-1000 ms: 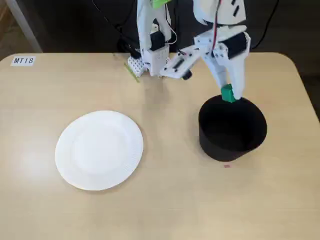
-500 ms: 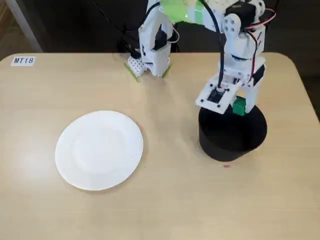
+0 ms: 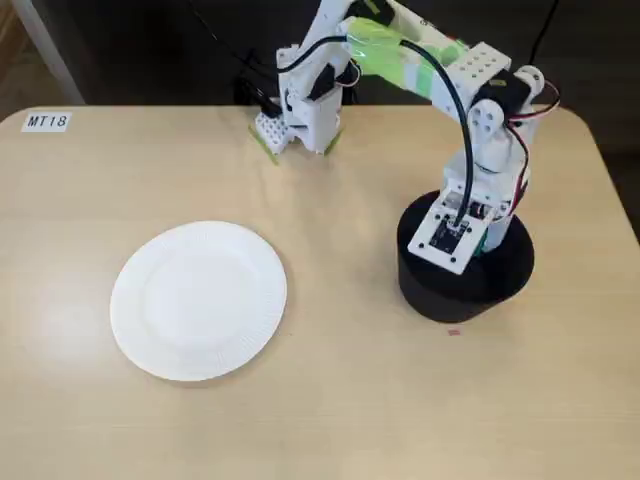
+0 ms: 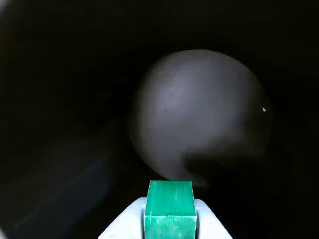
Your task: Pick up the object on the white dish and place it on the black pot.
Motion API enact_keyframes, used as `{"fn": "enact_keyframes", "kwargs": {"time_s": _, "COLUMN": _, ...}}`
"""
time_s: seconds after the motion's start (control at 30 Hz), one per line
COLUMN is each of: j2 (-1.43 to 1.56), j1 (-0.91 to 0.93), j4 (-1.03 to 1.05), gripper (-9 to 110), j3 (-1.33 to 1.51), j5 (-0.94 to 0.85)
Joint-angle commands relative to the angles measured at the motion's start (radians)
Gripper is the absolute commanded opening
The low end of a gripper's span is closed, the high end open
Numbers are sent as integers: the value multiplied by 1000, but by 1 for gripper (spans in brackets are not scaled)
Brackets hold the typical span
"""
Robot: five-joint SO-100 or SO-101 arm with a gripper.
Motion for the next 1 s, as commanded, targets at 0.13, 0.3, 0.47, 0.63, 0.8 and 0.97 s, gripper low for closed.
{"fn": "enact_keyframes", "kwargs": {"time_s": 0.13, "j2": -21, "j1": -5, "j4": -31, "gripper": 0, "j3": -41, "j5": -11}}
{"fn": "enact_keyframes", "kwargs": {"time_s": 0.3, "j2": -34, "j1": -2, "j4": -34, "gripper": 0, "j3": -41, "j5": -6}}
{"fn": "enact_keyframes", "kwargs": {"time_s": 0.47, "j2": -31, "j1": 8, "j4": -9, "gripper": 20, "j3": -41, "j5": -32}}
{"fn": "enact_keyframes", "kwargs": {"time_s": 0.63, "j2": -25, "j1": 15, "j4": -8, "gripper": 26, "j3": -43, "j5": -25}}
{"fn": "enact_keyframes", "kwargs": {"time_s": 0.8, "j2": -25, "j1": 29, "j4": 0, "gripper": 23, "j3": -43, "j5": -20}}
{"fn": "enact_keyframes", "kwargs": {"time_s": 0.97, "j2": 12, "j1": 51, "j4": 18, "gripper": 4, "j3": -46, "j5": -14}}
